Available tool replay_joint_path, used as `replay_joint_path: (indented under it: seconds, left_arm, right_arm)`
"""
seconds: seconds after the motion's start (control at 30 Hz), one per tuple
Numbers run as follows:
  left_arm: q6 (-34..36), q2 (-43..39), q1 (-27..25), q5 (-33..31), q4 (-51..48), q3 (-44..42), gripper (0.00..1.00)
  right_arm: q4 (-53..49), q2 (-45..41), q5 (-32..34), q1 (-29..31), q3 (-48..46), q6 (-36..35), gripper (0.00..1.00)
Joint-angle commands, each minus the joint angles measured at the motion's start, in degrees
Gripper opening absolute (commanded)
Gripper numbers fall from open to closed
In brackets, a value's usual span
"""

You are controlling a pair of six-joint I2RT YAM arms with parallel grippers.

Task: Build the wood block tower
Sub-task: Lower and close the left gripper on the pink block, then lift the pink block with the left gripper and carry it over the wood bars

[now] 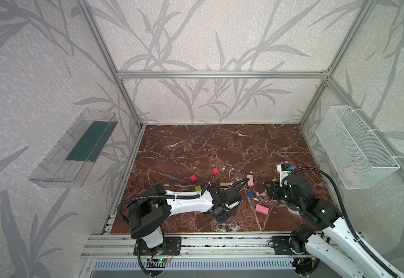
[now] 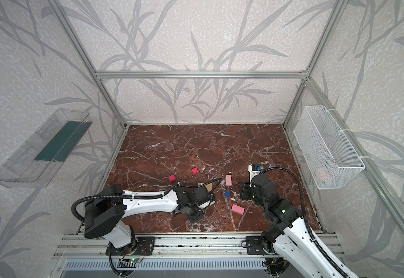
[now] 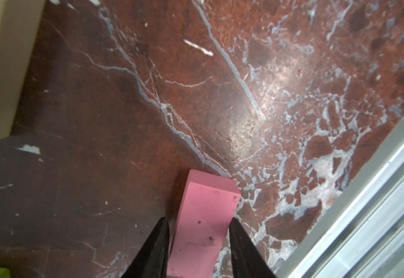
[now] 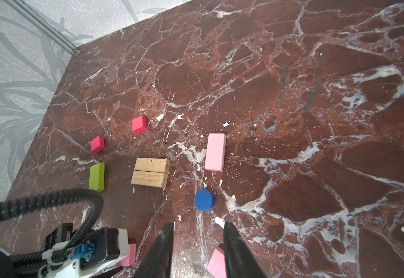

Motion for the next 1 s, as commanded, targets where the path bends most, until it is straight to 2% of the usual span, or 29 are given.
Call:
replay_joint_path:
  seconds: [0.0, 0.13, 0.27, 0.6, 0.8, 0.97]
  left_arm:
    - [-1.4, 0.2, 0.0, 0.5, -0.2, -1.4, 0.36]
    - [-3.5, -0.3, -0.1, 1.1, 0.4, -1.8, 0.23]
    - [-6.4, -0.6, -0.1, 1.2, 0.5, -1.6, 0.17]
    - [-19.6, -4.3, 0.0, -3.1, -4.5, 2.6, 0.0]
    - [-28.0, -8.9, 1.5, -8.5, -5.9, 5.9, 0.0]
    - [-31.6, -11.3, 4.4, -12.4, -4.4, 7.8, 0.0]
  right_arm:
    - [0.1, -0.8, 0.5, -0.2, -0.5, 0.0, 0.37]
    - [0.2, -0.8, 0.3, -0.3, -0.6, 0.1, 0.37]
    - [0.3, -0.8, 0.2, -0.3, -0.6, 0.3, 0.37]
    - [1.7, 0.0, -0.9, -0.3, -1.0, 1.0, 0.37]
    - [3.4, 0.9, -2.1, -0.3, -1.5, 1.7, 0.36]
    - [4.1, 1.7, -2.5, -0.3, -1.5, 1.8, 0.36]
